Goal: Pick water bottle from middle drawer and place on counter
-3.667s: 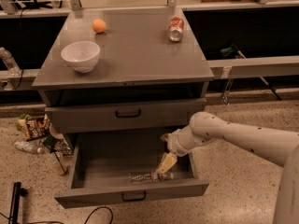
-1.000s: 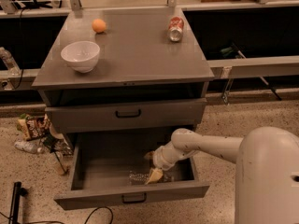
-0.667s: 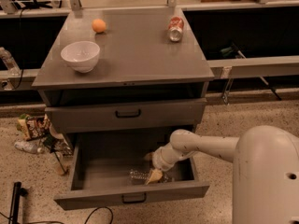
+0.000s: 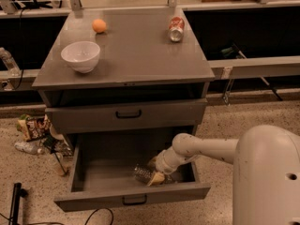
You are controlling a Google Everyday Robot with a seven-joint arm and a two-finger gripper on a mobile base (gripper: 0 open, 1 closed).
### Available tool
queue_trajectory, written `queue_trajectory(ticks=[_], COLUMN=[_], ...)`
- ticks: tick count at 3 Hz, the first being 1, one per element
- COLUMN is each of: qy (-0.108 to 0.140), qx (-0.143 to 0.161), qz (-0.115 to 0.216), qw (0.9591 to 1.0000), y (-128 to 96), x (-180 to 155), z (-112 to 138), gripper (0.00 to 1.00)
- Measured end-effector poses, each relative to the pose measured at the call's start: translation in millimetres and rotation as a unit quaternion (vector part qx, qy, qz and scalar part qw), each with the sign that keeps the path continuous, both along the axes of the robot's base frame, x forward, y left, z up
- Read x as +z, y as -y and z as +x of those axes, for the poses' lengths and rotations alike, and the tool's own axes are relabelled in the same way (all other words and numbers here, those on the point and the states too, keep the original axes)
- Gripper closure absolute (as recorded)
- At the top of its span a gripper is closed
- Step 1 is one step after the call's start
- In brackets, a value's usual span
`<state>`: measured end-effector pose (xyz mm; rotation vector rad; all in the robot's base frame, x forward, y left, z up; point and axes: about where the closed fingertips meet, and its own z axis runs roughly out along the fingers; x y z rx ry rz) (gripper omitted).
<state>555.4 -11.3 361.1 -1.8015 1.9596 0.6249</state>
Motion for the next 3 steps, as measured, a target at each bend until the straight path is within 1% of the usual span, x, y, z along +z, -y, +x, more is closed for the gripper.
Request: queue_trajectory(ticks=[1, 2, 3], qy=[0.003, 0.017, 0.050], qx=[-0.017, -0.032, -0.022], qz=[-0.008, -0.013, -0.011], qw=[0.9998, 0.9993, 0.9984], y=[7, 14, 21], x=[2, 12, 45], z=[1, 6, 14], gripper=[0.62, 0.85, 1.00])
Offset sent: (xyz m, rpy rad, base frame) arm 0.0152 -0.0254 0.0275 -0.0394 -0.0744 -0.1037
